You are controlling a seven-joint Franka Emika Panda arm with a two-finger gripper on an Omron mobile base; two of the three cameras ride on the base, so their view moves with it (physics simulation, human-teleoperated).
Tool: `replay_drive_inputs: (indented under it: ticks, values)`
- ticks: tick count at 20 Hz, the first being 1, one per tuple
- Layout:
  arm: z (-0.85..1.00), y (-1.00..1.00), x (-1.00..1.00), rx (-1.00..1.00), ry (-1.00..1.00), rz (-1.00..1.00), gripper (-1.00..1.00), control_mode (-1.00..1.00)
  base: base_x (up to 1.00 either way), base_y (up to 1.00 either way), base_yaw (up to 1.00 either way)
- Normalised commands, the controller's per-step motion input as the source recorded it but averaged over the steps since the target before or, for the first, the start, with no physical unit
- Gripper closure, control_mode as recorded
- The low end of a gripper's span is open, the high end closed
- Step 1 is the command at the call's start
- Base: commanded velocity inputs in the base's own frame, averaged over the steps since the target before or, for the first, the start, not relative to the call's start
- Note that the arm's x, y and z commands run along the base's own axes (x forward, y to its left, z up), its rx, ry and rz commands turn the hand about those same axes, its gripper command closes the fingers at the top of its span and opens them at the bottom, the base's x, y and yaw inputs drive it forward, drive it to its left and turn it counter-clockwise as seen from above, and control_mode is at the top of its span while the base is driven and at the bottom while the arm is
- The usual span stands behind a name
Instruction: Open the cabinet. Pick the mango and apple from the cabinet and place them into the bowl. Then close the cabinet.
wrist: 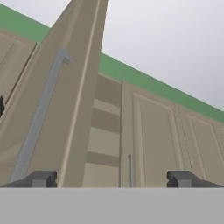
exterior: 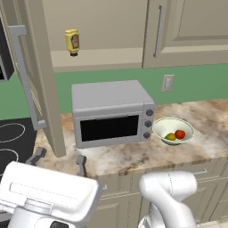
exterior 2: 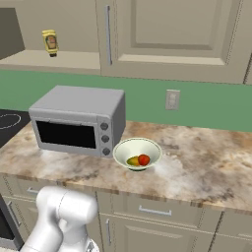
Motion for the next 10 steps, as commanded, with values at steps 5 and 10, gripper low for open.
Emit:
replay_drive_inputs:
  ticks: [5,10]
  values:
    - [-0.04,-0.03,0.00,0.17,0.00,0.00,-1.00,-1.00,0.00,0.00,0.00]
    - [0.00,0.00,0.00,0.19,0.00,0.00,-1.00,-1.00,0.00,0.00,0.00]
